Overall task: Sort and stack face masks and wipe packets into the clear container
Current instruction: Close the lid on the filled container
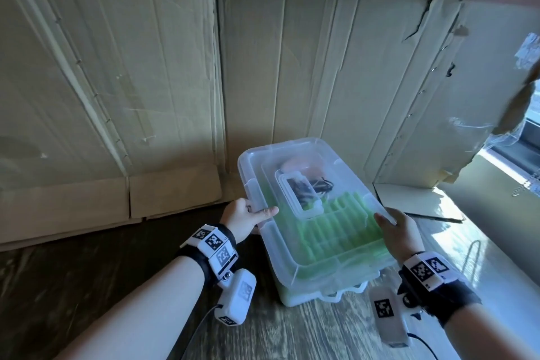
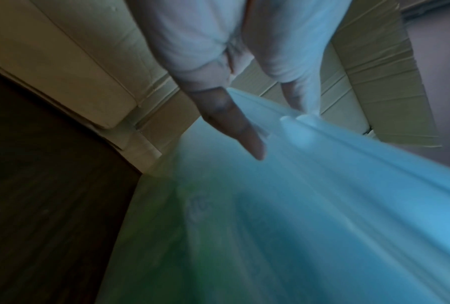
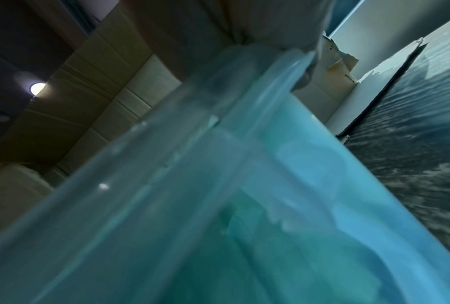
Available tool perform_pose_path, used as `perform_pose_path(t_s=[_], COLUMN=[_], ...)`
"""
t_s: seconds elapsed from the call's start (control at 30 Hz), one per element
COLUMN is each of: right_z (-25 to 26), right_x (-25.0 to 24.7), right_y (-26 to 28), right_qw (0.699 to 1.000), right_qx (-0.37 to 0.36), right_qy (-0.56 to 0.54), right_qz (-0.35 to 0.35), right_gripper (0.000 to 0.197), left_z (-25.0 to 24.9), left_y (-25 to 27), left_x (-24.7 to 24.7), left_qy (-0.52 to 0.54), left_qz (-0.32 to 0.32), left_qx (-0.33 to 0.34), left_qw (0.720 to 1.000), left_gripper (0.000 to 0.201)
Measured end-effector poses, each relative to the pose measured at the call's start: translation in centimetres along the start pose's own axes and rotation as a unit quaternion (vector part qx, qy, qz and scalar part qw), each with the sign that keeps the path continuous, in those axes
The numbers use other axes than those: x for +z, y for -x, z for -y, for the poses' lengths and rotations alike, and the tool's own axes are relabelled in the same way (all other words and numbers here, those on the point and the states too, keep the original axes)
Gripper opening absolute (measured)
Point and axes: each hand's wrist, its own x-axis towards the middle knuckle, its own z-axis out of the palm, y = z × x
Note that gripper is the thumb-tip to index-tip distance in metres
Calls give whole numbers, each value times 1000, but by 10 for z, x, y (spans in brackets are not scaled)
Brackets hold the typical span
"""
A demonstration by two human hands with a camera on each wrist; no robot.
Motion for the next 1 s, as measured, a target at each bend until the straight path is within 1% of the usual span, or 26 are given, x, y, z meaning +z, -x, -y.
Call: perform_pose_path(t_s=[0.07, 0.13, 0.23, 0.3, 0.4, 0.47, 0.53, 0.6, 0.7, 0.77, 0.83, 0.9, 0.93, 1.0], right_z=[5, 13, 31, 48, 73, 84, 91, 88, 75, 70, 68, 68, 69, 67], right_x=[3, 10, 26, 37, 52, 63, 70, 71, 69, 69, 68, 63, 59, 52], right_y=[6, 6, 7, 9, 14, 23, 41, 68, 107, 116, 109, 95, 91, 86], right_qw=[1000, 999, 997, 995, 989, 989, 992, 990, 983, 980, 984, 985, 983, 982], right_qx=[-16, -23, -40, -46, -58, -63, -51, -21, 7, 11, 27, 33, 29, 11], right_qy=[-8, -6, 13, 27, 58, 72, 81, 101, 109, 100, 74, 68, 74, 82], right_qz=[14, 34, 69, 89, 121, 110, 87, 91, 151, 169, 161, 158, 163, 169], right_gripper=[30, 34, 37, 37, 40, 44, 56, 71, 88, 93, 95, 94, 93, 90], left_z=[1, 1, 6, 12, 19, 24, 28, 30, 31, 31, 31, 32, 33, 31], left_y=[14, 27, 47, 59, 73, 80, 85, 90, 96, 101, 108, 115, 118, 120], left_x=[-10, -24, -46, -59, -70, -73, -73, -72, -68, -63, -57, -51, -50, -56], left_qy=[-11, -22, -29, -16, 43, 97, 136, 159, 182, 198, 201, 188, 175, 143], left_qz=[5, 7, -20, -50, -93, -115, -130, -137, -134, -123, -113, -97, -86, -80], left_qx=[7, 8, 0, -8, -29, -47, -62, -69, -72, -71, -73, -84, -94, -118], left_qw=[1000, 1000, 999, 999, 994, 988, 980, 975, 972, 970, 970, 974, 976, 979], left_gripper=[37, 24, 17, 19, 19, 17, 19, 19, 16, 12, 12, 22, 26, 28])
